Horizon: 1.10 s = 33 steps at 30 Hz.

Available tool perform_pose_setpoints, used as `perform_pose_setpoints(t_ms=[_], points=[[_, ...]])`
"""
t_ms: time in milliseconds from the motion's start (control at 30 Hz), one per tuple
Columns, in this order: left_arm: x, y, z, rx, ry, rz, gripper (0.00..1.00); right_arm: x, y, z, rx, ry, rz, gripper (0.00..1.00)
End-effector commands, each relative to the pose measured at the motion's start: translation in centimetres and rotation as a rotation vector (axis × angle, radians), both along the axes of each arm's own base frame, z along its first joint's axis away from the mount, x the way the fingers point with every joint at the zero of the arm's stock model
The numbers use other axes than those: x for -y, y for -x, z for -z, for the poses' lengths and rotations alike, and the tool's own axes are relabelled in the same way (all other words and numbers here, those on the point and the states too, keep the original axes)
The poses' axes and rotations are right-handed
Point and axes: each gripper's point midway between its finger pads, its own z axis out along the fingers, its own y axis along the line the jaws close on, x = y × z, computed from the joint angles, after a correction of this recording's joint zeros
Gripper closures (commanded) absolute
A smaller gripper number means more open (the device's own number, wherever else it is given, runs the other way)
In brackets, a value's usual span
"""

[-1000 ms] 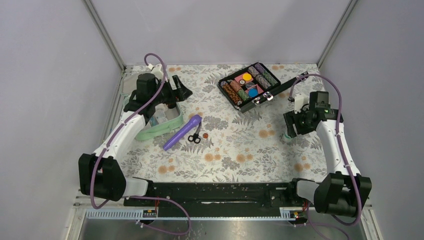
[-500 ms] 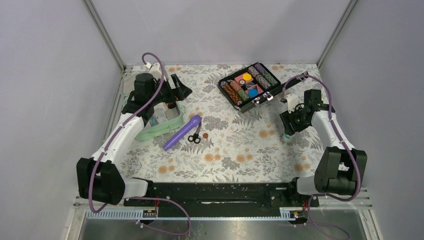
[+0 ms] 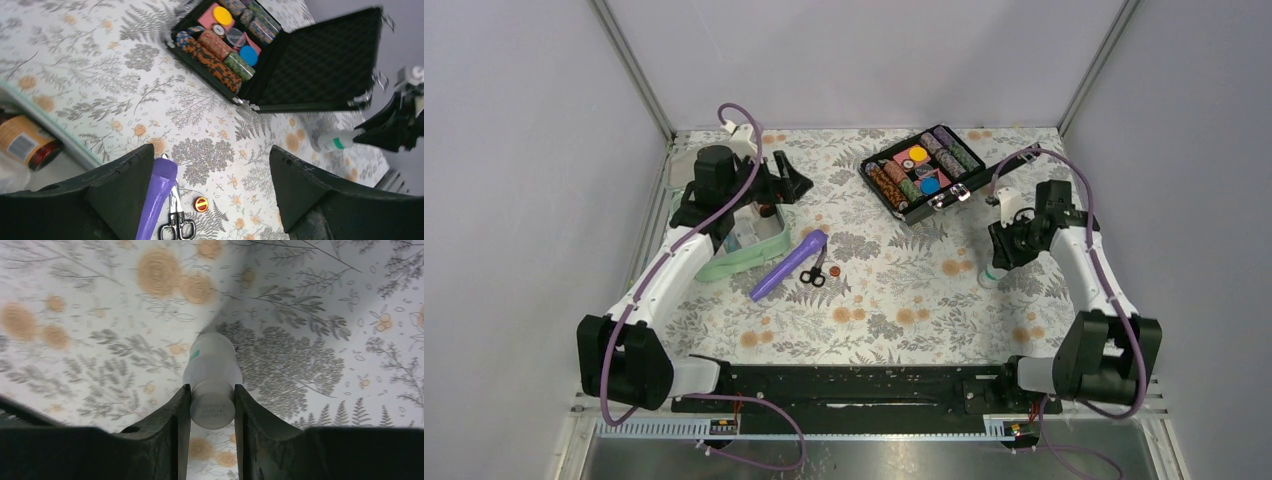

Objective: Organize the medicine kit

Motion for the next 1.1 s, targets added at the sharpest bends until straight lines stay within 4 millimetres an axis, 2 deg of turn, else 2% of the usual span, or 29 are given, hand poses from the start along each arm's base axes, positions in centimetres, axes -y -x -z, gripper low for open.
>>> perform_pose_setpoints(t_ms=[0, 133, 200, 233, 367, 500, 833, 1067], points=[[3.2, 1.2, -4.1, 0.274, -0.091, 0.266, 0.16, -4.5, 1.9, -6.5, 0.089, -0.209, -0.063, 1.0], [6.1, 3.5, -4.1, 0.397, -0.198, 0.537, 0.15, -10.2, 5.6, -11.7, 0.152, -0.38, -0.319, 1.0], [7.6, 4.9, -3.7, 0.449, -0.278, 0.67, 0.15, -13.1, 6.6, -14.0, 0.214, -0.447, -0.433, 1.0], [8.2, 5.8, -3.6, 0.458, -0.284, 0.74, 0.15, -14.3, 6.5, -15.2, 0.25, -0.485, -0.465, 1.0], [10.6, 8.0, -6.2, 0.484, -0.173, 0.909, 0.12, -18.4, 4.4, -20.0, 0.323, -0.671, -0.513, 1.0], [12.1, 9.8, -6.1, 0.41, -0.121, 1.057, 0.12, -21.9, 2.5, -23.4, 0.373, -0.722, -0.611, 1.0], [14.1, 9.5, -5.7, 0.423, -0.148, 1.1, 0.19, -27.0, -0.2, -26.9, 0.447, -0.799, -0.681, 1.0], [14.9, 9.7, -5.9, 0.414, -0.148, 1.16, 0.36, -29.3, -1.1, -27.2, 0.449, -0.808, -0.706, 1.0]])
